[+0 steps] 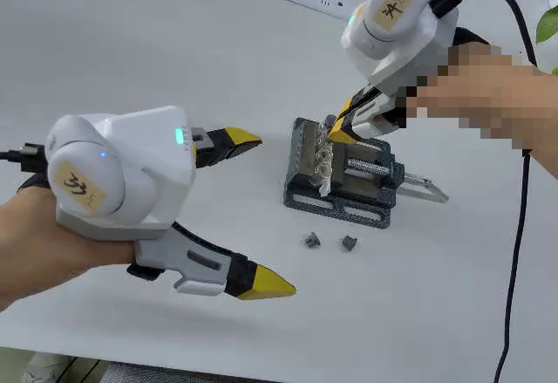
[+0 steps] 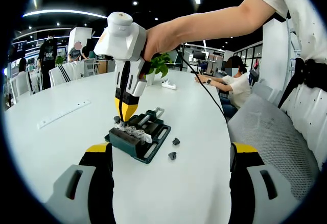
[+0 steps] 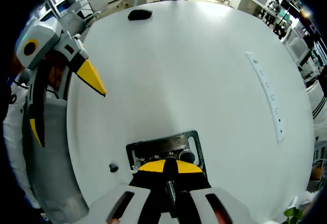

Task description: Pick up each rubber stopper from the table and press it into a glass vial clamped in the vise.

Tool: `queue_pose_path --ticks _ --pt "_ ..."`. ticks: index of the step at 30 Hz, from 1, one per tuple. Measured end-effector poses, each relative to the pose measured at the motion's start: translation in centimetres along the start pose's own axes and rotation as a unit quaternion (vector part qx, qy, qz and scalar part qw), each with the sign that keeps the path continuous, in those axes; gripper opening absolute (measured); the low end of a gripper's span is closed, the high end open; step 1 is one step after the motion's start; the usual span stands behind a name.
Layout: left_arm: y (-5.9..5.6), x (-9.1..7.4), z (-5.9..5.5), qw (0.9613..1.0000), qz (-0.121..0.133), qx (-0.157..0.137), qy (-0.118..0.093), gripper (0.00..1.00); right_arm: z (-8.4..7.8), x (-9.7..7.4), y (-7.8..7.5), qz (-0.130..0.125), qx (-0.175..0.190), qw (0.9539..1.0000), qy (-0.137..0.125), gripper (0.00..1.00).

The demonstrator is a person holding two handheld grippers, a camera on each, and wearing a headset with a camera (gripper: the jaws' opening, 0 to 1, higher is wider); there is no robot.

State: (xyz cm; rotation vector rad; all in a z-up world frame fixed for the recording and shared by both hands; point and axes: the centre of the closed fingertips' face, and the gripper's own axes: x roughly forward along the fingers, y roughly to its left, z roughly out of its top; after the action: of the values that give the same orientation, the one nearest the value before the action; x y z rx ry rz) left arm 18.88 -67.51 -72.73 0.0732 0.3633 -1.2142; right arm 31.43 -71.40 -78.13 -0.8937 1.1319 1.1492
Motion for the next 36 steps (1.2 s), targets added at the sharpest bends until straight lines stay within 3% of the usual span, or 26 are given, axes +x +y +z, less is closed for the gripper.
queue_pose_path --ticks 15,36 --pt "0.08 0.19 0.14 1.0000 -0.003 0.001 -0.003 0.95 -0.14 0.07 0.10 0.008 -0.001 1.0000 0.003 0.01" --pt "0.14 0.37 0.18 1.0000 -0.002 0.000 -0.005 0.95 -0.08 0.35 -0.21 0.008 -0.020 0.9992 0.035 0.01"
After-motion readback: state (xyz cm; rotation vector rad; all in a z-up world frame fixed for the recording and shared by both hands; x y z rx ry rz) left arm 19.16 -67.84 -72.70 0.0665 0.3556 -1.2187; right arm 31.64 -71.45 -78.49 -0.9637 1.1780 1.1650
